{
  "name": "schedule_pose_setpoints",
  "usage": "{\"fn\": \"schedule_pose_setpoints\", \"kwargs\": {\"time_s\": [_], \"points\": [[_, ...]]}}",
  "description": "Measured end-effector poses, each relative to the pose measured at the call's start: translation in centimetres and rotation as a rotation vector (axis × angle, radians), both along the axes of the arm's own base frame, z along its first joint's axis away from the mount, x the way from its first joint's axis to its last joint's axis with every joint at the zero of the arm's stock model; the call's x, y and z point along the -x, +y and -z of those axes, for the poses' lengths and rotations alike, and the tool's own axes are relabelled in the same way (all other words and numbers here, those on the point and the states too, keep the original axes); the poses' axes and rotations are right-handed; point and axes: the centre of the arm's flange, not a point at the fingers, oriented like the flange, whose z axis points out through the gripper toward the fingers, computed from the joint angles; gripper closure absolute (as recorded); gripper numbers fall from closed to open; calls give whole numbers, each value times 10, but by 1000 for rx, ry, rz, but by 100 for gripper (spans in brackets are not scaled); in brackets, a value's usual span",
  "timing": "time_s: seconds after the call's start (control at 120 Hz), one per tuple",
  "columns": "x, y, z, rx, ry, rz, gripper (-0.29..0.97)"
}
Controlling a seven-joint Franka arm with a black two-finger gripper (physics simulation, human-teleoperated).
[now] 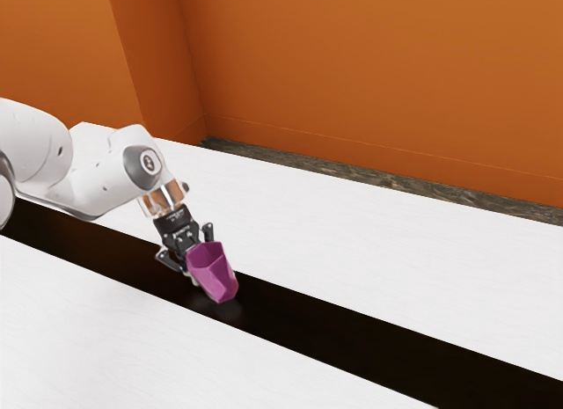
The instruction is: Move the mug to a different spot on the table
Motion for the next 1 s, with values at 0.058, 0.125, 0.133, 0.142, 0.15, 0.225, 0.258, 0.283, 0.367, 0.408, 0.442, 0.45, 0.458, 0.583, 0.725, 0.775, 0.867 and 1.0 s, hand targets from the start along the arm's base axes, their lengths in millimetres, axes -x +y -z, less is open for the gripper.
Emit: {"fn": "schedule_pose_setpoints", "kwargs": {"time_s": [0.058,0.125,0.133,0.142,0.15,0.225,0.258,0.283,0.367,0.408,0.442,0.45,0.458,0.583,0.725,0.775,0.867,1.0], "points": [[0,0,1,-1,4,-4,58],[0,-1,0,0,4,-8,48],[0,-1,0,0,3,-9,47],[0,-1,0,0,3,-9,46],[0,-1,0,1,3,-10,44],[-1,-2,0,1,4,-13,32],[-1,-2,-1,1,4,-14,27],[-1,-2,-1,1,4,-15,24],[-2,-1,-4,-1,-2,-20,16],[-4,4,-7,-5,-9,-28,14],[-4,10,-9,-8,-11,-35,12],[-4,11,-9,-9,-12,-38,11],[-4,13,-9,-10,-12,-40,11],[-2,27,-17,-22,-23,-62,6],[7,56,-51,-48,-70,-99,3],[10,62,-79,-91,-107,-72,2],[14,62,-141,-203,-182,30,2],[0,44,-229,-390,-284,272,1]]}}
